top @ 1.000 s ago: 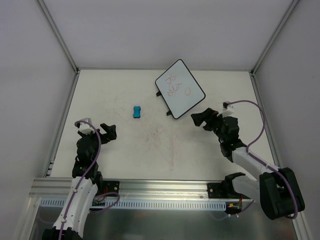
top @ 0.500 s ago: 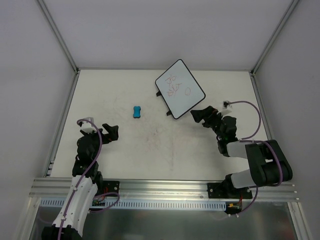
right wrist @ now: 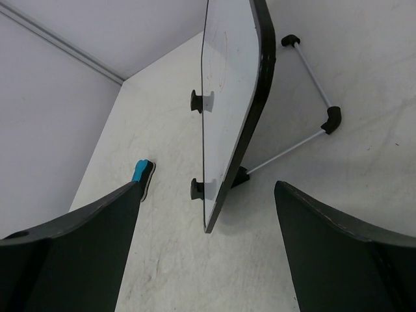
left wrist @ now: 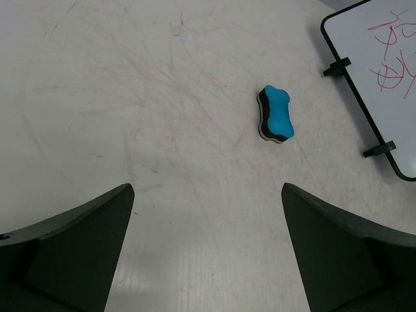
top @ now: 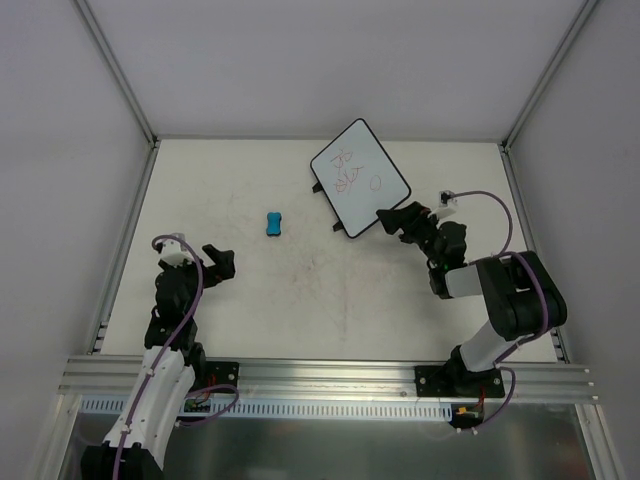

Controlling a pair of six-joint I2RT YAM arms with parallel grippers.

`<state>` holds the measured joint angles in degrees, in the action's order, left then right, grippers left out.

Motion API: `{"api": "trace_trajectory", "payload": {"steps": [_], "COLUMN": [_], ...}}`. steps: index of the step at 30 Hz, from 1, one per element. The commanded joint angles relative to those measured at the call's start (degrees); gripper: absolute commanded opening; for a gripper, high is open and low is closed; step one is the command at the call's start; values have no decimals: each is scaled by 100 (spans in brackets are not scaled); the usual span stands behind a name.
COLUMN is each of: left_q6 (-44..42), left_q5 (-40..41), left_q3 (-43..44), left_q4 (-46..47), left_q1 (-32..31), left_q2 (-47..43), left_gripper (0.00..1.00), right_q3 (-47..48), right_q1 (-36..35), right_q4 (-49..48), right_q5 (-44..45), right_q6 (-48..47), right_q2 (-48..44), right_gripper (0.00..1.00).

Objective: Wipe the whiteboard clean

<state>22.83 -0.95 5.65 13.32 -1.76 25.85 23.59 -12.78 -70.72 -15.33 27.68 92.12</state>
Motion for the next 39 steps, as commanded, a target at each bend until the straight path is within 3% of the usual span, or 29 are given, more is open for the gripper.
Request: {"api": "trace_trajectory", "payload": {"steps": [1,13,23,31,39], "left_q6": [81,354,196,82,-173], "left_q5": [218,113,-740,-670,6], "left_q3": [217,340,569,902,1754], "left_q4": [74,390,654,777,672], "left_q1": [53,53,-70,-360,-1036], "left_q2": [8,491,1045,1896,3163], "left_gripper": [99,99,99,96,91], "right_q3": [338,893,1007,1086,1165], "right_q1": [47,109,302,346,399], "right_q4": [-592,-662,-803,-803,-794], "right_q5": [4,-137,-453,-585,-611], "right_q6": [-44,80,247,317,449], "right_q2": [280,887,966,1036,1142], "right_gripper": [86,72,57,47,36]}}
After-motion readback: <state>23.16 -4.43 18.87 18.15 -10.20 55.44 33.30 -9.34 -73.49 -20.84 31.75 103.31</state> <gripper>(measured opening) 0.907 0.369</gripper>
